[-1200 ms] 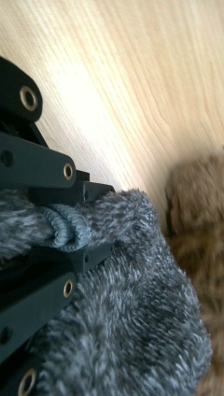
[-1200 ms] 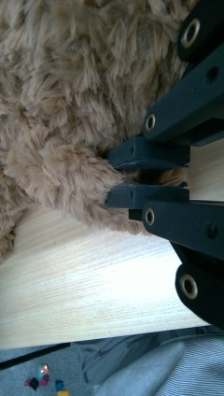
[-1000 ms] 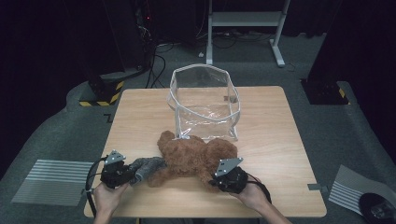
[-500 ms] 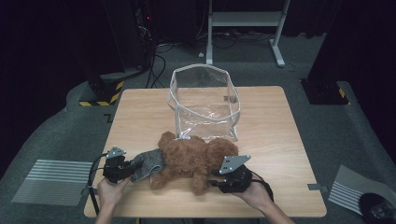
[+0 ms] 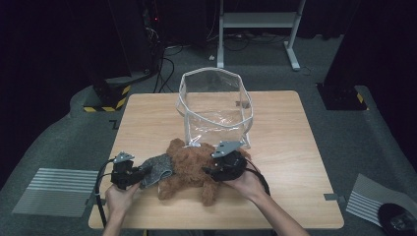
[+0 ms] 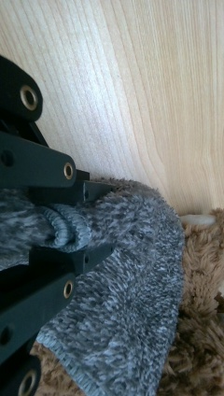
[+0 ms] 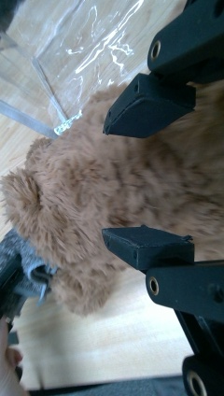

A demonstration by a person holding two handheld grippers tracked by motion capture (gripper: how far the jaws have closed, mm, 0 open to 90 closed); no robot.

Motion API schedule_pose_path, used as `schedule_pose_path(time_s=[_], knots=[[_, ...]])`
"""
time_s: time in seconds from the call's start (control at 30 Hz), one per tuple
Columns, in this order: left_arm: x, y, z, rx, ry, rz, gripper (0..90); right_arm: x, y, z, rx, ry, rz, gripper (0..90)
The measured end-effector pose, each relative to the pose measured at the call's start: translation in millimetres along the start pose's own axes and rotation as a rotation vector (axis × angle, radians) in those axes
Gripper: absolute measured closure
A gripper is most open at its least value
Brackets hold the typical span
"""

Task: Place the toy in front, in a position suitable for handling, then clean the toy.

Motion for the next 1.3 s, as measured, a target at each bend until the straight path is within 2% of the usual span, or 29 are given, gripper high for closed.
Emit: schedule_pose_path(time_s=[0.1,0.17,0.4,0.53,0.67,0.73,0.77,0.8,0.87,0.97,1.07,1.17,1.23,1.3], knots=[[2.6,0.5,3.0,0.007,0.005,-0.005,75.2,-12.6,3.2,0.5,0.014,-0.006,0.041,42.3],[4.0,2.1,4.3,0.01,0.004,-0.01,75.2,-17.3,2.2,1.4,0.025,-0.014,0.066,46.0],[4.0,11.4,0.0,-0.003,-0.011,-0.021,75.0,-18.8,-7.2,4.6,0.068,0.002,0.116,79.1],[3.8,13.4,1.6,0.01,-0.027,-0.026,74.8,-19.0,-9.1,8.9,0.104,0.012,0.124,87.2],[3.4,13.4,3.6,0.015,-0.031,-0.023,74.7,-12.7,-11.7,15.6,0.118,0.044,0.118,87.7],[2.9,13.7,3.9,0.011,-0.028,-0.021,74.7,-7.2,-9.7,16.3,0.127,0.036,0.09,84.0],[2.7,14.0,3.8,0.012,-0.029,-0.02,74.7,-3.6,-6.6,15.9,0.12,0.026,0.063,77.8],[2.4,14.6,3.3,0.016,-0.033,-0.021,74.7,-0.8,-2.8,15.1,0.102,0.027,0.037,67.4],[1.6,14.8,3.1,0.018,-0.037,-0.018,74.7,0.1,4.5,11.5,0.057,0.023,0.022,52.3],[0.2,14.3,3.5,0.018,-0.04,-0.011,74.7,-6.1,15.6,9.1,0.038,0.021,0.021,40.2],[0.1,14.9,3.6,0.02,-0.045,-0.015,74.7,-17.9,26.4,10.3,0.032,0.038,0.037,36.5],[0.1,14.5,3.9,0.019,-0.045,-0.013,74.7,-35.1,28.8,12.7,0.032,0.047,0.091,37.1],[0.1,14.4,4.4,0.017,-0.045,-0.011,74.7,-43.4,26.0,14.2,0.042,0.05,0.126,46.4],[0.1,15.0,4.9,0.021,-0.048,-0.015,74.7,-44.8,22.9,16.5,0.054,0.042,0.15,63.0]])
Point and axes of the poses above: each handheld gripper's, and its own axes: x roughly backward along the jaws, y roughly out of its top, z roughly to its left, the point moved 10 cm from there along -x, roughly forward along the jaws, and after that the axes turned 9 degrees about z, right-handed, at the moved point
